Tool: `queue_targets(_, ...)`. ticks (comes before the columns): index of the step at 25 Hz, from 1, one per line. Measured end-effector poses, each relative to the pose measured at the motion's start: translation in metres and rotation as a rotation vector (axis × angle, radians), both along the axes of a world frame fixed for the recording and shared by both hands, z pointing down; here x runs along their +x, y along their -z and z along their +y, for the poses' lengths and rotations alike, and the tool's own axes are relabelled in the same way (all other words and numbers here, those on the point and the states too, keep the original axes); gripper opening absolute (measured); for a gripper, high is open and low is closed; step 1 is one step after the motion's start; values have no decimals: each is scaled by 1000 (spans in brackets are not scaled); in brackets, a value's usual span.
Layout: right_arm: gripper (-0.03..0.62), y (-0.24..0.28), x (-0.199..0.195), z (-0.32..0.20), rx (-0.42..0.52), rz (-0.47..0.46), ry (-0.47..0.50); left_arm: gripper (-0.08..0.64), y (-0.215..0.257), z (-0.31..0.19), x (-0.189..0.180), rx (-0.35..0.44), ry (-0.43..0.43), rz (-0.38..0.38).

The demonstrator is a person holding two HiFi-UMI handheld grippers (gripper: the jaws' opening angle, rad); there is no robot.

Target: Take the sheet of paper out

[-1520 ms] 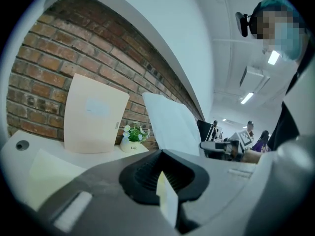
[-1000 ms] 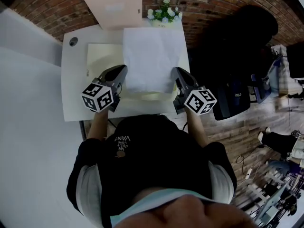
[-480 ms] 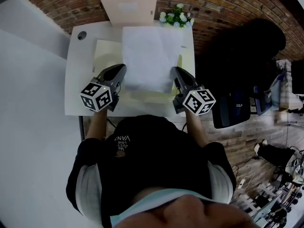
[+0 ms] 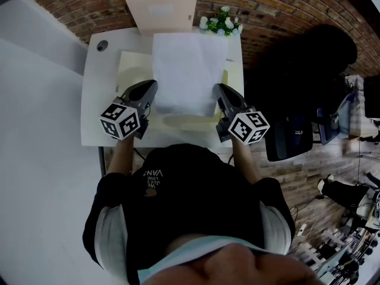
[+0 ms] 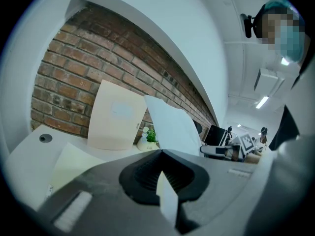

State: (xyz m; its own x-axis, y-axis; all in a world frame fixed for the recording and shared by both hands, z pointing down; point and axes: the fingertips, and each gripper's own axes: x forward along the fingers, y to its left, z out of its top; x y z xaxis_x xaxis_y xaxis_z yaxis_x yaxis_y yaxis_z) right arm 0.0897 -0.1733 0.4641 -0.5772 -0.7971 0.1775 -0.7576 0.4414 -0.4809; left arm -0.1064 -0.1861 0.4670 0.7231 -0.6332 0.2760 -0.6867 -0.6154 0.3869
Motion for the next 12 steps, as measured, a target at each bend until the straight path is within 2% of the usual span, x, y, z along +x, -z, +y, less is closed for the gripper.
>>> queue_targets(12, -2, -1, 7, -1, -2, -2, -14, 2, 0, -3, 7, 0, -14, -2)
